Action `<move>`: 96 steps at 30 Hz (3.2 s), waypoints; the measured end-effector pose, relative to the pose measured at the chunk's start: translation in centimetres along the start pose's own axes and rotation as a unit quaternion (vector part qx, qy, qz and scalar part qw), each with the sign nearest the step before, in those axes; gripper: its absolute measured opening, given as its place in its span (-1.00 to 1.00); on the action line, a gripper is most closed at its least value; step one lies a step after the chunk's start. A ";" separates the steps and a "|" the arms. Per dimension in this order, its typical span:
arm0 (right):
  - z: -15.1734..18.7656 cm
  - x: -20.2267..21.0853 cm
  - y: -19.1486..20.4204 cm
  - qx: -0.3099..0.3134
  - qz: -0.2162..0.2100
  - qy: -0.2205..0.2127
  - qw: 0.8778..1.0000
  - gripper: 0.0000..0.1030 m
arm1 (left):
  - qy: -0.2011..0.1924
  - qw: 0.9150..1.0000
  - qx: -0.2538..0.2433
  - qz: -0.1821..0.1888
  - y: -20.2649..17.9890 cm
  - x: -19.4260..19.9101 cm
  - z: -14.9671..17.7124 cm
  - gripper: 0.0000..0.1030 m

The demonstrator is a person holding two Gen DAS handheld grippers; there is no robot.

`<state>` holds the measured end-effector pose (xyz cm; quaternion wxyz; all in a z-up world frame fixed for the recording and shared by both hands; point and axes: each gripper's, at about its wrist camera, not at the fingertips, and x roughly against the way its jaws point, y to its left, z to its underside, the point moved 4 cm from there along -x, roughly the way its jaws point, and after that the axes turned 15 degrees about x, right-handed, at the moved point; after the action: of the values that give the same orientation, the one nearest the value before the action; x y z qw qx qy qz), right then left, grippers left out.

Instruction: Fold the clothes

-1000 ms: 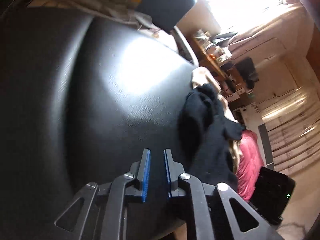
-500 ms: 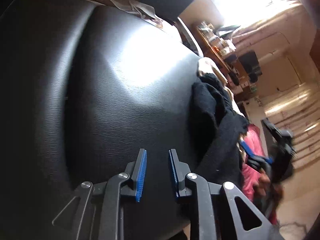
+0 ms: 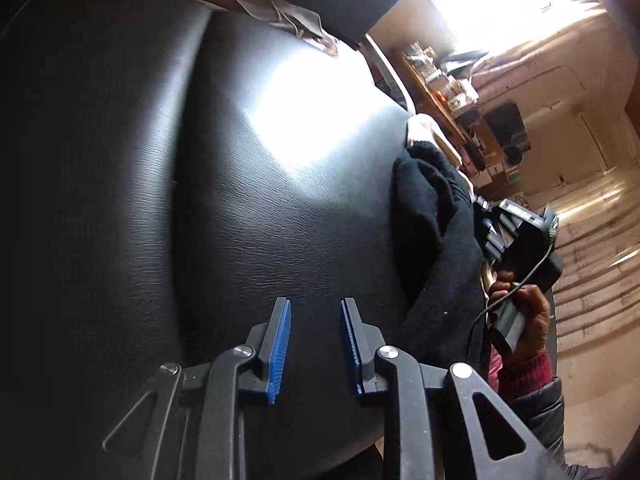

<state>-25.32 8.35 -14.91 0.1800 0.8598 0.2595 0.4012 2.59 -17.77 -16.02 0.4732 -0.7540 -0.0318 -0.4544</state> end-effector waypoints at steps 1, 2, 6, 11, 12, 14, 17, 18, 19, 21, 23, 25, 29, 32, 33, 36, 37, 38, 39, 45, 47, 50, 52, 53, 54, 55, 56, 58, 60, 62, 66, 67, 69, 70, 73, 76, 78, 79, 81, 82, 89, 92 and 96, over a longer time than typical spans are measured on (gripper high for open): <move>-0.3 -0.4 2.4 0.037 -0.014 0.008 0.999 -0.87 | -0.008 1.000 0.004 0.002 0.3 0.7 0.0 -0.52; -0.1 -0.6 5.1 0.076 -0.027 0.020 0.997 -0.87 | -0.017 1.000 0.009 0.004 0.6 1.5 0.1 -0.52; 5.7 -1.8 17.1 0.219 -0.106 0.092 0.965 -0.86 | -0.062 0.997 0.037 0.010 2.7 5.7 0.0 -0.51; 18.7 -2.5 27.5 0.347 -0.169 0.178 0.905 -0.53 | -0.125 0.989 0.076 -0.003 6.9 11.3 0.4 -0.48; 21.1 -2.5 28.5 0.372 -0.168 0.186 0.894 -0.13 | -0.136 0.987 0.084 -0.008 7.9 12.2 0.6 -0.47; 25.9 -2.4 30.6 0.422 -0.164 0.201 0.869 0.30 | -0.162 0.982 0.088 -0.033 9.3 13.7 1.1 -0.44; 31.1 -0.2 30.1 0.498 -0.128 0.191 0.836 0.48 | -0.205 0.972 0.053 -0.098 10.3 15.6 2.3 -0.44; 31.8 0.4 29.9 0.522 -0.113 0.184 0.825 0.48 | -0.209 0.971 0.040 -0.109 10.2 15.9 2.7 -0.44; 32.6 1.0 29.7 0.543 -0.098 0.178 0.815 0.49 | -0.213 0.970 0.029 -0.117 10.3 16.3 3.2 -0.44; 33.1 2.0 29.1 0.555 -0.086 0.174 0.809 0.55 | -0.211 0.971 0.012 -0.116 10.3 16.8 3.8 -0.43; 33.2 2.7 28.4 0.551 -0.073 0.174 0.813 0.60 | -0.204 0.972 -0.005 -0.116 9.7 16.6 4.4 -0.43; 32.5 3.8 27.4 0.542 -0.060 0.170 0.821 0.60 | -0.195 0.973 -0.027 -0.119 8.7 16.0 4.8 -0.43; 31.7 6.6 25.7 0.546 -0.019 0.153 0.824 0.66 | -0.180 0.972 -0.083 -0.126 6.1 14.9 5.5 -0.43; 30.8 7.9 24.4 0.553 0.014 0.144 0.820 0.68 | -0.169 0.968 -0.133 -0.130 3.4 14.0 5.7 -0.39; 30.3 8.5 24.1 0.554 0.025 0.142 0.820 0.68 | -0.164 0.966 -0.149 -0.133 2.5 13.5 5.7 -0.39; 28.2 10.7 21.4 0.548 0.063 0.122 0.825 0.68 | -0.152 0.955 -0.201 -0.158 0.1 11.4 5.7 -0.38; 27.2 11.3 20.5 0.543 0.079 0.113 0.828 0.70 | -0.149 0.947 -0.225 -0.172 -0.8 10.3 5.9 -0.38; 26.2 11.7 19.5 0.532 0.091 0.107 0.835 0.77 | -0.145 0.939 -0.249 -0.186 -1.7 9.2 5.9 -0.38; 25.1 12.2 18.5 0.521 0.103 0.100 0.841 0.81 | -0.142 0.932 -0.268 -0.200 -2.5 8.1 5.9 -0.38; 17.7 14.0 10.7 0.412 0.178 0.080 0.890 0.92 | -0.124 0.914 -0.311 -0.229 -4.7 3.4 4.6 -0.38; 16.0 14.4 8.4 0.378 0.198 0.078 0.901 0.92 | -0.108 0.910 -0.320 -0.241 -4.8 1.6 4.4 -0.38; 14.7 13.9 6.2 0.343 0.213 0.084 0.911 0.92 | -0.084 0.903 -0.333 -0.259 -4.6 -0.9 4.4 -0.38; 14.8 12.9 5.5 0.323 0.202 0.096 0.920 0.92 | -0.075 0.898 -0.343 -0.266 -4.3 -2.2 4.6 -0.37; 15.1 12.3 5.2 0.310 0.193 0.105 0.925 0.92 | -0.084 0.898 -0.344 -0.260 -4.2 -2.1 4.8 -0.37; 15.4 11.8 4.8 0.298 0.185 0.113 0.930 0.92 | -0.087 0.903 -0.337 -0.250 -4.0 -1.9 4.9 -0.39; 15.6 11.2 4.5 0.285 0.176 0.121 0.934 0.93 | -0.087 0.910 -0.327 -0.239 -3.7 -1.7 5.0 -0.56; 15.9 10.7 4.2 0.272 0.168 0.129 0.939 0.95 | -0.086 0.920 -0.307 -0.227 -3.2 -1.2 4.9 -0.69; 16.5 10.2 4.5 0.250 0.154 0.127 0.947 1.00 | -0.099 0.941 -0.244 -0.211 -1.1 0.9 4.1 -0.93; 17.1 10.0 5.5 0.257 0.149 0.128 0.946 1.00 | -0.112 0.958 -0.180 -0.195 0.9 3.0 3.4 -1.00; 17.8 9.6 6.4 0.270 0.146 0.132 0.943 1.00 | -0.136 0.965 -0.116 -0.192 3.9 6.0 2.9 -1.00; 19.4 9.2 8.4 0.305 0.144 0.141 0.931 1.00 | -0.196 0.960 -0.003 -0.201 10.6 12.7 2.6 -1.00; 20.0 9.1 9.1 0.314 0.138 0.143 0.928 1.00 | -0.214 0.956 -0.003 -0.200 11.3 14.2 2.9 -1.00; 21.0 8.8 10.2 0.336 0.134 0.148 0.920 1.00 | -0.245 0.950 -0.019 -0.194 11.1 16.4 3.6 -0.86; 21.5 8.5 10.8 0.350 0.140 0.148 0.914 1.00 | -0.246 0.950 -0.044 -0.188 9.9 16.5 4.0 -0.62; 21.8 8.1 11.4 0.354 0.138 0.145 0.914 1.00 | -0.213 0.951 -0.152 -0.165 4.6 13.9 5.8 -0.50; 21.7 7.9 11.4 0.358 0.137 0.145 0.912 1.00 | -0.166 0.935 -0.273 -0.154 -1.4 9.0 8.3 -0.32; 21.7 8.0 11.3 0.359 0.134 0.144 0.912 1.00 | -0.137 0.912 -0.351 -0.160 -4.8 5.3 9.8 -0.24; 21.6 8.1 11.2 0.360 0.130 0.143 0.913 1.00 | -0.123 0.901 -0.384 -0.164 -6.3 3.5 10.5 -0.22; 21.5 8.2 11.0 0.365 0.125 0.139 0.912 1.00 | -0.098 0.884 -0.421 -0.176 -8.3 0.4 11.0 -0.22; 21.7 8.3 11.1 0.368 0.124 0.136 0.911 1.00 | -0.091 0.878 -0.432 -0.185 -8.7 -1.0 10.7 -0.22; 21.6 8.2 10.7 0.373 0.117 0.118 0.913 1.00 | -0.080 0.870 -0.416 -0.252 -7.6 -5.9 7.2 -0.24; 21.7 8.3 10.7 0.375 0.118 0.108 0.913 1.00 | -0.082 0.908 -0.356 -0.204 -6.8 -4.7 5.9 -0.76; 21.9 8.1 10.8 0.374 0.122 0.102 0.914 1.00 | -0.129 0.963 -0.219 -0.087 -5.5 1.6 3.1 -0.89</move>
<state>-0.48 2.25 -17.91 -0.2324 0.8437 0.3011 0.3789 2.92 -13.02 -11.53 0.2471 -0.8857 -0.0574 -0.3888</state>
